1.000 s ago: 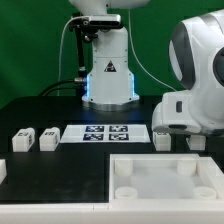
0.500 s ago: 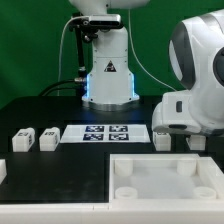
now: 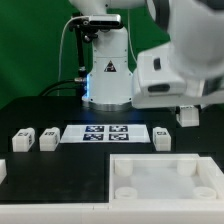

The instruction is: Assemble one leg

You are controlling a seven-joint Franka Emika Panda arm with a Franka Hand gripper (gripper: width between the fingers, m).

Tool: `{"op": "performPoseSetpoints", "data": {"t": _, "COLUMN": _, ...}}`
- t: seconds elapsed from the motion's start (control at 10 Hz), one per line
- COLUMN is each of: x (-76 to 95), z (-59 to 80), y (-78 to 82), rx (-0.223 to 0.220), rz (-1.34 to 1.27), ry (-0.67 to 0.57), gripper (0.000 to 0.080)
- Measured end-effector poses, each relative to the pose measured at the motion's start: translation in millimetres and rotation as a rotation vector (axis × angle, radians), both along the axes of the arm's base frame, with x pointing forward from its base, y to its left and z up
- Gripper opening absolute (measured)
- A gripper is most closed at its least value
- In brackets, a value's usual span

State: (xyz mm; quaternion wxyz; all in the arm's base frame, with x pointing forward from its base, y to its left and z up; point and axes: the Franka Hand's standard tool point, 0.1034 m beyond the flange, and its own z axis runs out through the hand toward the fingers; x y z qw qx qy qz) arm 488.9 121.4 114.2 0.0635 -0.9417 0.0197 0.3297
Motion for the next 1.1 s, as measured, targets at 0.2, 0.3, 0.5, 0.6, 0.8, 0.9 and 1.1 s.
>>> {"op": "performPoseSetpoints", "data": {"t": 0.2, "x": 20.6, "z": 28.2, "y": -9.9, "rx": -0.013, "rz": -0.023, "ry": -0.224, "gripper": 0.0291}}
{"op": "performPoseSetpoints", "data": {"t": 0.3, "x": 22.7, "z": 37.2, "y": -8.9, "rx": -0.023, "rz": -0.031, "ry": -0.277, "gripper": 0.0291}}
{"op": "performPoseSetpoints", "data": {"t": 0.5, "x": 30.6, "z": 33.1, "y": -7.5, "rx": -0.030, "rz": -0.054, "ry": -0.512, "gripper": 0.0291}}
{"op": "performPoseSetpoints", "data": {"t": 0.6, "x": 34.6, "z": 29.7, "y": -5.1, "rx": -0.033, "rz": -0.057, "ry": -0.606, "gripper": 0.0291}}
{"op": "performPoseSetpoints", "data": {"t": 0.8, "x": 34.6, "z": 29.7, "y": -5.1, "rx": -0.033, "rz": -0.057, "ry": -0.606, "gripper": 0.0291}}
{"op": "performPoseSetpoints", "data": {"t": 0.9, "x": 34.6, "z": 29.7, "y": -5.1, "rx": -0.033, "rz": -0.057, "ry": -0.606, "gripper": 0.0291}}
{"op": "performPoseSetpoints", "data": {"t": 1.1, "x": 34.6, "z": 29.7, "y": -5.1, "rx": -0.033, "rz": -0.057, "ry": -0.606, "gripper": 0.0291}}
